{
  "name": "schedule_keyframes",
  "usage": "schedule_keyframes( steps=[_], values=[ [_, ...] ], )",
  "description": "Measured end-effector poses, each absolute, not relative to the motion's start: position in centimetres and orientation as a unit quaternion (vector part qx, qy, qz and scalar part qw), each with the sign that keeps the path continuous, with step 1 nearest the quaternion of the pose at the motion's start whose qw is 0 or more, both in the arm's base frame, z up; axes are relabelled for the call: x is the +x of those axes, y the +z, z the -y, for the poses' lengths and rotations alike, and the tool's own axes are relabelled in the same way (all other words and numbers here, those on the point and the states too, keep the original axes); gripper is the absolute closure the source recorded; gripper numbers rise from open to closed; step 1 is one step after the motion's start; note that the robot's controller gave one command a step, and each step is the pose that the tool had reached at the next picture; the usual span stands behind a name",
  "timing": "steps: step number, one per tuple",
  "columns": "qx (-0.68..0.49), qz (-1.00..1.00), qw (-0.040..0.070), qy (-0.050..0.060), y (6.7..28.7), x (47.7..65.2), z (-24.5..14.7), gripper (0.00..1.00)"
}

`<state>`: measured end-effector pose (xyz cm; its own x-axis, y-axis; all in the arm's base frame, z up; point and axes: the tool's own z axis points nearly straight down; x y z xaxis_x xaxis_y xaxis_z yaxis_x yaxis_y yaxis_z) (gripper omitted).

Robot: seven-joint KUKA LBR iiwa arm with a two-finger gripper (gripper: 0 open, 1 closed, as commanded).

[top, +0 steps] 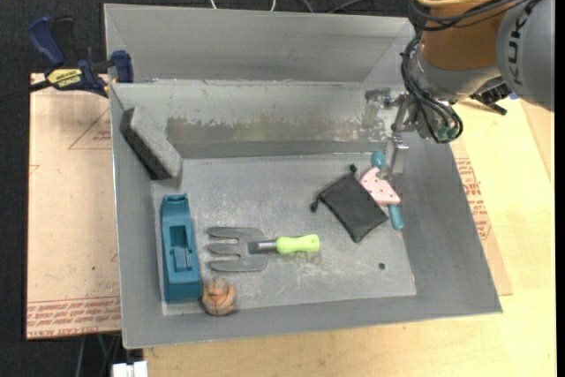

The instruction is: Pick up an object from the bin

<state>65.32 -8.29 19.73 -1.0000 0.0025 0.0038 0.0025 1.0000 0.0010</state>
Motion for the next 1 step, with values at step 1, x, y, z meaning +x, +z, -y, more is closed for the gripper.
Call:
schedule_keyframes(
  steps=[1],
  values=[
    [0.000, 1.000, -0.001, 0.000, 20.09, 65.48, 8.27, 0.00]
  ],
)
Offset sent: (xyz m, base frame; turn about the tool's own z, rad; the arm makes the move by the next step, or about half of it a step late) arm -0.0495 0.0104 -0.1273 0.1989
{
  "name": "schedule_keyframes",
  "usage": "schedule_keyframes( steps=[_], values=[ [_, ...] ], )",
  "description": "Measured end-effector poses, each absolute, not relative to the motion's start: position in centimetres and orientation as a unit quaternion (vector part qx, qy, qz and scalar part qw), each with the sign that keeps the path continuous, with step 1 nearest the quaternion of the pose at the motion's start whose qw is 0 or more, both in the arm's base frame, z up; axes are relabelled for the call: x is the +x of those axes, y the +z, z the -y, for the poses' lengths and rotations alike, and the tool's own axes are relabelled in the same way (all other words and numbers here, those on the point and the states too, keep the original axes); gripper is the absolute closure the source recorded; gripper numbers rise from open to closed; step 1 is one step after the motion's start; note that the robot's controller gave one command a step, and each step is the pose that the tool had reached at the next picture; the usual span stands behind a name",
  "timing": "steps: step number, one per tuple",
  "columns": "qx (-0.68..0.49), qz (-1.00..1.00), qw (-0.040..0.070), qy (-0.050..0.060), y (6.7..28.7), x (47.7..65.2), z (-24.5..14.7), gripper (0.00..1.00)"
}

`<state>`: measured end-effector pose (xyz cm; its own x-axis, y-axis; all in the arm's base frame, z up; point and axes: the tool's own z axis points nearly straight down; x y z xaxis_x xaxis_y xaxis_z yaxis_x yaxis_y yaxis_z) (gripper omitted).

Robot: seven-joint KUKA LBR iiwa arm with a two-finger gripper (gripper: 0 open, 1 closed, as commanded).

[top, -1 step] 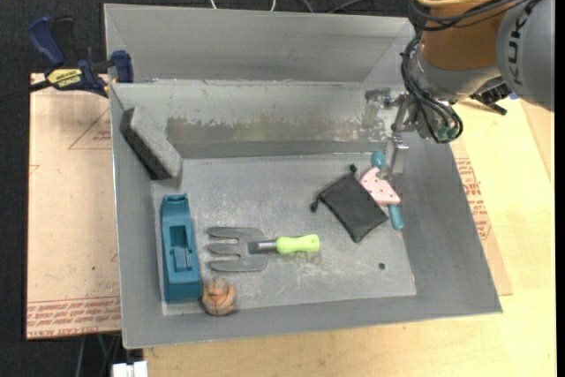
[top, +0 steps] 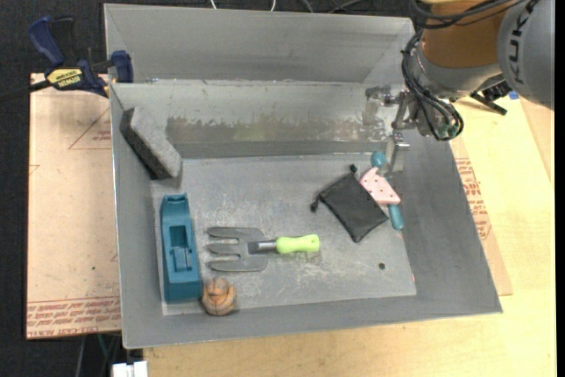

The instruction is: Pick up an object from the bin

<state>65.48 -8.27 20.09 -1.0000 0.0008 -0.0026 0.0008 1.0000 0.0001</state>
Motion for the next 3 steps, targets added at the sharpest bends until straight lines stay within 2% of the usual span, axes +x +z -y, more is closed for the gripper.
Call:
schedule_keyframes(
  steps=[1, 2, 3],
  values=[
    [0.060, -0.998, 0.002, 0.001, 12.3, 62.5, 7.6, 0.00],
    [0.072, -0.997, 0.005, 0.001, 13.3, 60.3, 6.3, 0.00],
    [0.121, -0.993, 0.002, 0.002, 13.9, 60.1, 5.5, 0.00]
  ],
)
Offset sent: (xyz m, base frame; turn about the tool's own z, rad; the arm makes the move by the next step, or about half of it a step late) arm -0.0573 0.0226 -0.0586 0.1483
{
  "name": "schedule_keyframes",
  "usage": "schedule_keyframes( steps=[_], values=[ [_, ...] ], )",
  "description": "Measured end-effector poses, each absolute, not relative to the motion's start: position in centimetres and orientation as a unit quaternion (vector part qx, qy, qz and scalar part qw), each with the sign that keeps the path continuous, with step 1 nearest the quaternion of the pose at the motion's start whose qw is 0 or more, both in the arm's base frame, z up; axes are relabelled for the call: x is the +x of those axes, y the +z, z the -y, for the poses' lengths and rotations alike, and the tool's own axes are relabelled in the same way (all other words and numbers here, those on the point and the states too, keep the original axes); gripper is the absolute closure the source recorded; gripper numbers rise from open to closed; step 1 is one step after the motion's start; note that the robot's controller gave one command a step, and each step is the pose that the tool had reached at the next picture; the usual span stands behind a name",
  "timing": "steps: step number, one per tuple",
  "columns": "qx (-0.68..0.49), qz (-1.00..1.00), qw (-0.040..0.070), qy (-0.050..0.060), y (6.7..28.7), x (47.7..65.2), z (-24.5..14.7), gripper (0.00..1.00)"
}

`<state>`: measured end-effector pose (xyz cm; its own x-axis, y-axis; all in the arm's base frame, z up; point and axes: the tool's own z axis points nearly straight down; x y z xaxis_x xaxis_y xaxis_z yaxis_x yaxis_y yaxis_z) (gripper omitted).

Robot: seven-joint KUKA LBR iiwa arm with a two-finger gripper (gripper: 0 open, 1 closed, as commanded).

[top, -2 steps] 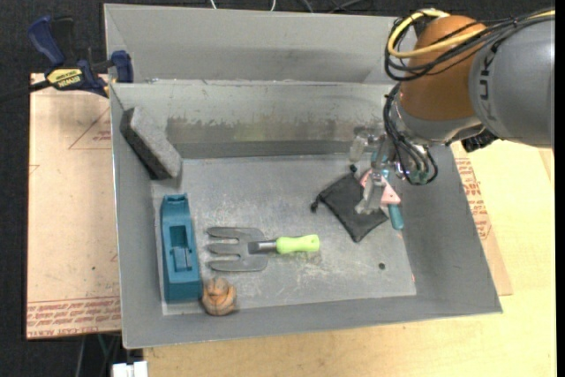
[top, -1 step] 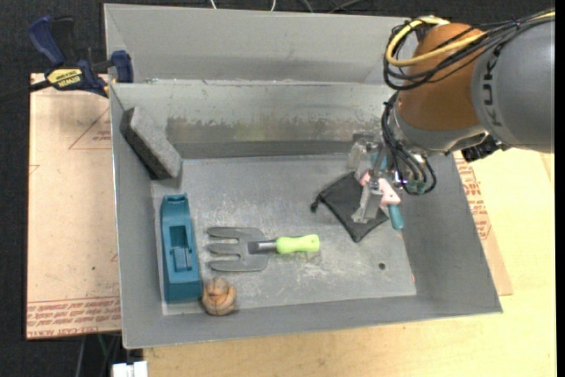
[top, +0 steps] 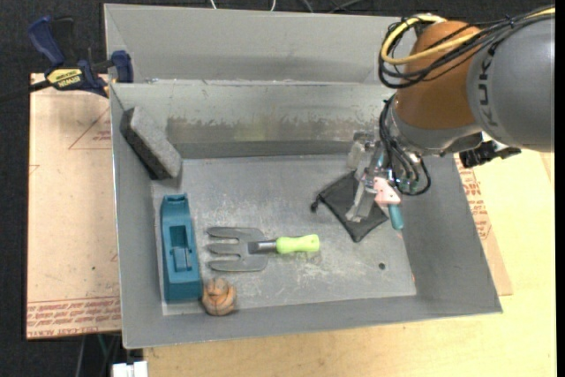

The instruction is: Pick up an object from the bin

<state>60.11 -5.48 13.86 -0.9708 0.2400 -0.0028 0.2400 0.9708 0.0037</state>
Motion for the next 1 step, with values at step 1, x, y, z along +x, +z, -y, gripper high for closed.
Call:
schedule_keyframes(
  steps=[1],
  values=[
    [0.166, -0.986, 0.007, 0.003, 7.72, 59.38, 6.93, 0.00]
  ],
)
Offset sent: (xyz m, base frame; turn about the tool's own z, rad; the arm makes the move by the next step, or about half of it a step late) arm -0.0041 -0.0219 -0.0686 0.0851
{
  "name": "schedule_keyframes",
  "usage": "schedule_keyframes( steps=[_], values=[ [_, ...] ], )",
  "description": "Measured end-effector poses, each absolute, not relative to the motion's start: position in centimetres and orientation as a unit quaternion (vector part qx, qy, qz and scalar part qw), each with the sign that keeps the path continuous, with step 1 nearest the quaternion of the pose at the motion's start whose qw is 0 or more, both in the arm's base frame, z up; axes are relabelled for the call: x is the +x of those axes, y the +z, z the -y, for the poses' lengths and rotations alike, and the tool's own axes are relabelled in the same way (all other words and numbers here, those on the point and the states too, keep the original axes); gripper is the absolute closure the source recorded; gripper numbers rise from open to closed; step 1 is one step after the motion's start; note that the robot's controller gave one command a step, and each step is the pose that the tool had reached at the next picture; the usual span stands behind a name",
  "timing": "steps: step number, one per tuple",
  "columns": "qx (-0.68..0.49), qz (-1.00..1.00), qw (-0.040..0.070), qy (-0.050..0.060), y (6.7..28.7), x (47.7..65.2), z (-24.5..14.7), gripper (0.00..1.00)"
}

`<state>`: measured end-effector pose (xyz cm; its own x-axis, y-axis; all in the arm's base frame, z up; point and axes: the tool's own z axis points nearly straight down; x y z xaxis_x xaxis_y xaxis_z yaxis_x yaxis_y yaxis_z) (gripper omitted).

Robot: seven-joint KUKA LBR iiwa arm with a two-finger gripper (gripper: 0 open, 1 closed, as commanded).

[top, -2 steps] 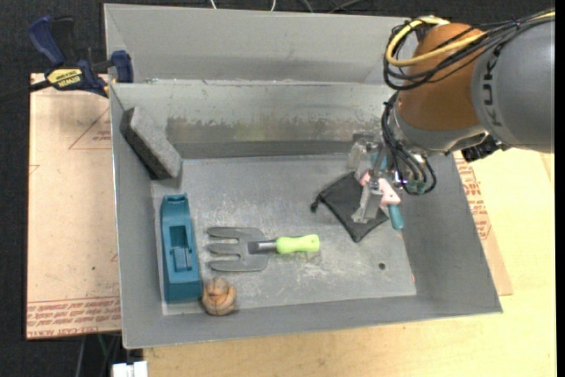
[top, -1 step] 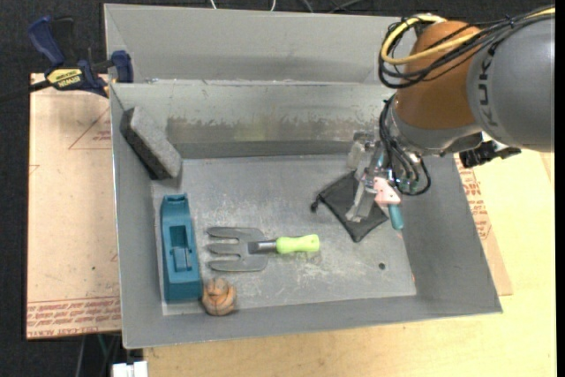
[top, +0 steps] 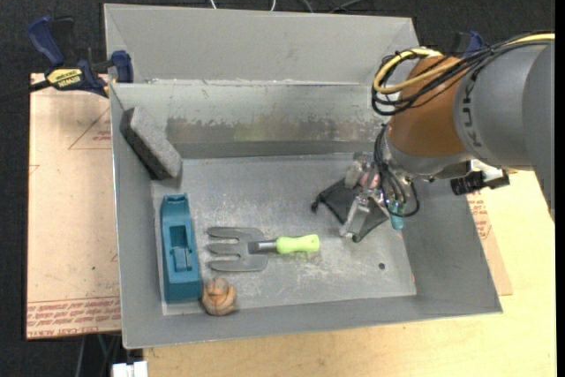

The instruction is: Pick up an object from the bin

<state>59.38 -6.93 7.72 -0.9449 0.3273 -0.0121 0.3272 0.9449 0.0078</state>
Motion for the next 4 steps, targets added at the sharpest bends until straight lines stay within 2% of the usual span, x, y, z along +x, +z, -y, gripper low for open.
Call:
schedule_keyframes(
  steps=[1, 2, 3, 4],
  values=[
    [0.169, -0.985, 0.022, 0.002, 6.0, 60.3, 7.6, 1.00],
    [0.168, -0.986, 0.019, 0.002, 6.2, 60.2, 7.6, 1.00],
    [0.167, -0.986, 0.017, 0.002, 7.2, 60.1, 7.6, 1.00],
    [0.167, -0.986, 0.015, 0.003, 9.3, 60.0, 7.5, 1.00]
  ],
)
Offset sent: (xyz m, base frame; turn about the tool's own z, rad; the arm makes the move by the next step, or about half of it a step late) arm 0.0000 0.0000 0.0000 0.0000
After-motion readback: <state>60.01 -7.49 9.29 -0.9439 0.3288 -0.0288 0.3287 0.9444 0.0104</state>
